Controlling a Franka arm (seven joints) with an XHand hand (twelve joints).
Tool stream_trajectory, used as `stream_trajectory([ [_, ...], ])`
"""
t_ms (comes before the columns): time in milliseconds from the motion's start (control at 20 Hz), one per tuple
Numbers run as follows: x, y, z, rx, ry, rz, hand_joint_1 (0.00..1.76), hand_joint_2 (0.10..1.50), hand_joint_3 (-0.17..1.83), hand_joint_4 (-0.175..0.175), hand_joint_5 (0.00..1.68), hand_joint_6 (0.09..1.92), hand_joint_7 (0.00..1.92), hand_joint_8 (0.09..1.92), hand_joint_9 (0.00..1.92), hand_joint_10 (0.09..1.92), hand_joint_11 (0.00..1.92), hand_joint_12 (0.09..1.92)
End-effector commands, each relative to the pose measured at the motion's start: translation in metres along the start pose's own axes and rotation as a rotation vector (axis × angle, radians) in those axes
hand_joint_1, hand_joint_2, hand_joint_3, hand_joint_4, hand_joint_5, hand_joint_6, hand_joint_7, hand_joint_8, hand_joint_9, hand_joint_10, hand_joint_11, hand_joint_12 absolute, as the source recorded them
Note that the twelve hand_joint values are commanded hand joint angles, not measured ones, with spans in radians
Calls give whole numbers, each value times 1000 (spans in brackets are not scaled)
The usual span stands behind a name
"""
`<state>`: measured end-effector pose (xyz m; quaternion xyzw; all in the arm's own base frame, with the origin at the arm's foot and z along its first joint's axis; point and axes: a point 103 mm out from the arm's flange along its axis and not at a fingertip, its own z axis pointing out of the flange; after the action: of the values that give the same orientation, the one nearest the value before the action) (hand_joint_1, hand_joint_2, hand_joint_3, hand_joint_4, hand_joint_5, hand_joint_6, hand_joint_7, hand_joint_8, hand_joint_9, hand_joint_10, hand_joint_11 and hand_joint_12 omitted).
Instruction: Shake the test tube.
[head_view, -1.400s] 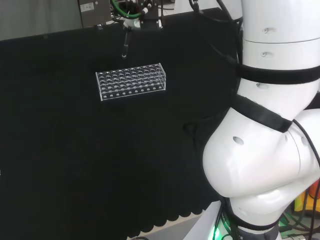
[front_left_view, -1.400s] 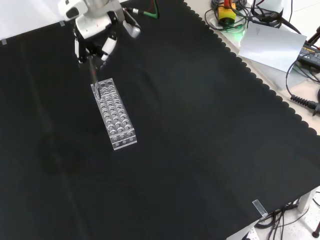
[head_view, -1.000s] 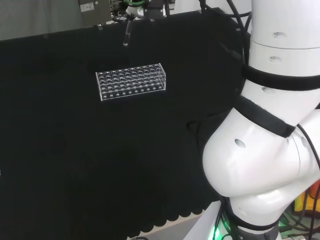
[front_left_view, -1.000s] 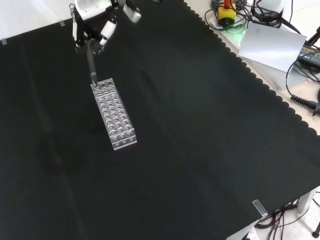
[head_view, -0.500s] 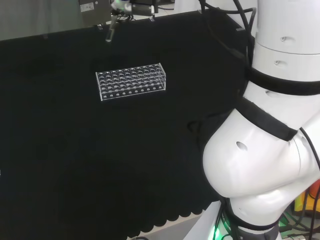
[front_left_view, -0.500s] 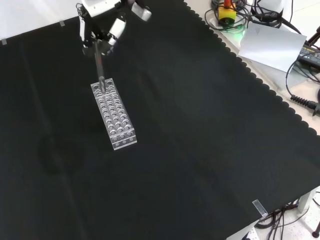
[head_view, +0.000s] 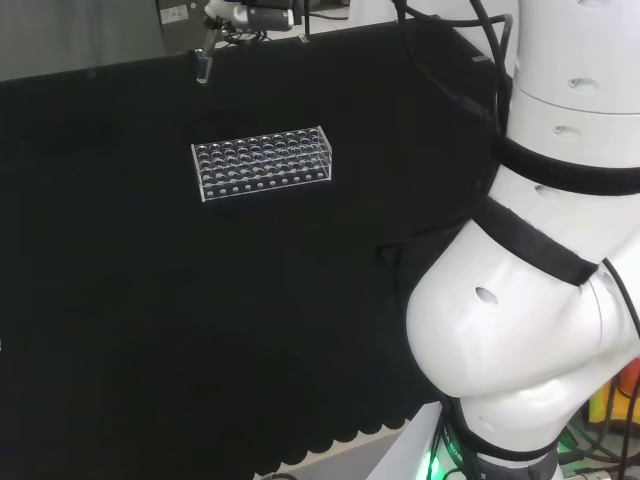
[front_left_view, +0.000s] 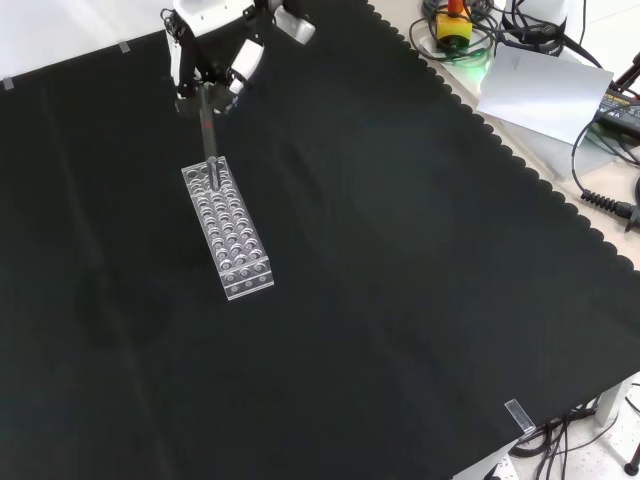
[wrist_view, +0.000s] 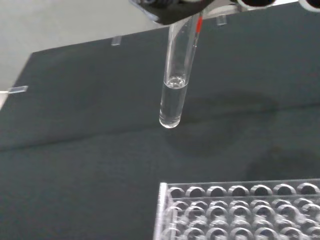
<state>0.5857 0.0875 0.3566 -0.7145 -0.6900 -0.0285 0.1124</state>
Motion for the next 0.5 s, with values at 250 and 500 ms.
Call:
stream_trajectory([
  [250, -123, -28, -8, -1, -145, 245, 1235, 1032, -175, -175, 1451, 193, 1762, 466, 1715, 517, 1317, 795],
  [500, -171, -38, -25, -16, -237, 334, 1235, 1032, -175, -175, 1452, 190, 1764, 465, 1714, 518, 1316, 795],
])
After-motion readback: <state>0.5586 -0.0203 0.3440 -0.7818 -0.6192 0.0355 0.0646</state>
